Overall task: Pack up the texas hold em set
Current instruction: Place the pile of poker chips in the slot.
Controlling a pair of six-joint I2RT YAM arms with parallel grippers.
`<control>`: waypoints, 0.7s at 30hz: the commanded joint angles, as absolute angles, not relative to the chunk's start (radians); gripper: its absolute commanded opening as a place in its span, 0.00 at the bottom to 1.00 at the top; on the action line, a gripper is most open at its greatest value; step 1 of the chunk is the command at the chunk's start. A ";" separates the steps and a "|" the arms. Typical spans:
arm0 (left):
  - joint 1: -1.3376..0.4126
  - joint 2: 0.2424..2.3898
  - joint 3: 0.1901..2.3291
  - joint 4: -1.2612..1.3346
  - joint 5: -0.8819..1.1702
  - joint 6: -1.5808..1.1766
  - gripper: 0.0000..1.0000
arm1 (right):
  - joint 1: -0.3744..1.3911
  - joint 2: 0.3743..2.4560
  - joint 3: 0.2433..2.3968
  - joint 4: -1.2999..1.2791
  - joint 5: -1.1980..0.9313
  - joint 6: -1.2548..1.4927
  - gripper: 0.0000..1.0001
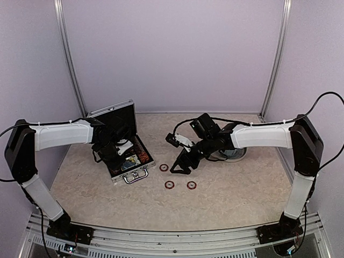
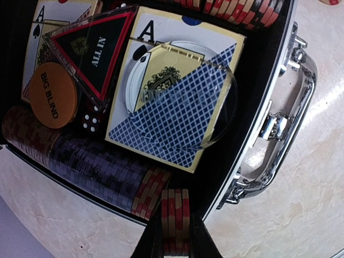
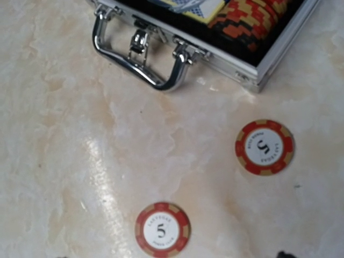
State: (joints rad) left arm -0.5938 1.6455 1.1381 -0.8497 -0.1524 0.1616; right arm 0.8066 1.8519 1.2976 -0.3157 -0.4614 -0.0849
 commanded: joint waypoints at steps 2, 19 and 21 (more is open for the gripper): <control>-0.580 1.654 1.127 -0.854 -0.162 0.171 0.00 | 0.797 1.872 1.323 -0.318 -0.488 -0.091 0.83; -0.580 1.707 1.132 -0.851 -0.209 0.168 0.06 | 0.797 1.886 1.330 -0.328 -0.492 -0.094 0.82; -0.584 1.711 1.131 -0.852 -0.225 0.165 0.11 | 0.797 1.887 1.334 -0.330 -0.492 -0.094 0.82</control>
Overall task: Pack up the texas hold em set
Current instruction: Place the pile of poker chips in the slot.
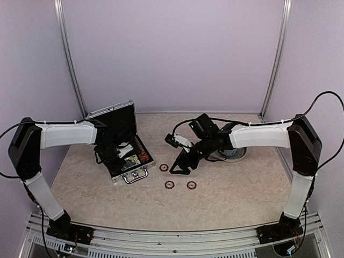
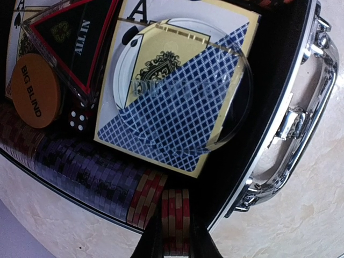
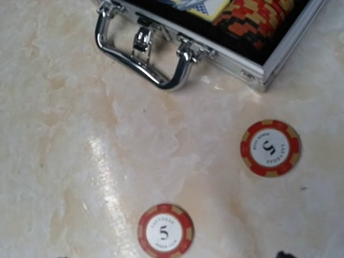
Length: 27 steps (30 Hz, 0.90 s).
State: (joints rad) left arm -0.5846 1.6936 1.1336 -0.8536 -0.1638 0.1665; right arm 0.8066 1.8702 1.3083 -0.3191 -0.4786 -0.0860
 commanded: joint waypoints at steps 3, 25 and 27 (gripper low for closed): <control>-0.590 1.721 1.128 -0.855 -0.247 0.160 0.15 | 0.797 1.891 1.333 -0.333 -0.492 -0.095 0.83; -0.620 1.715 1.141 -0.881 -0.295 0.116 0.27 | 0.797 1.912 1.354 -0.350 -0.503 -0.094 0.82; -0.619 1.706 1.138 -0.879 -0.304 0.117 0.27 | 0.797 1.912 1.355 -0.350 -0.504 -0.094 0.81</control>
State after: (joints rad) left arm -0.6308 1.7176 1.1374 -0.8928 -0.2768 0.1207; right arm 0.8066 1.8984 1.3193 -0.3347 -0.4911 -0.0868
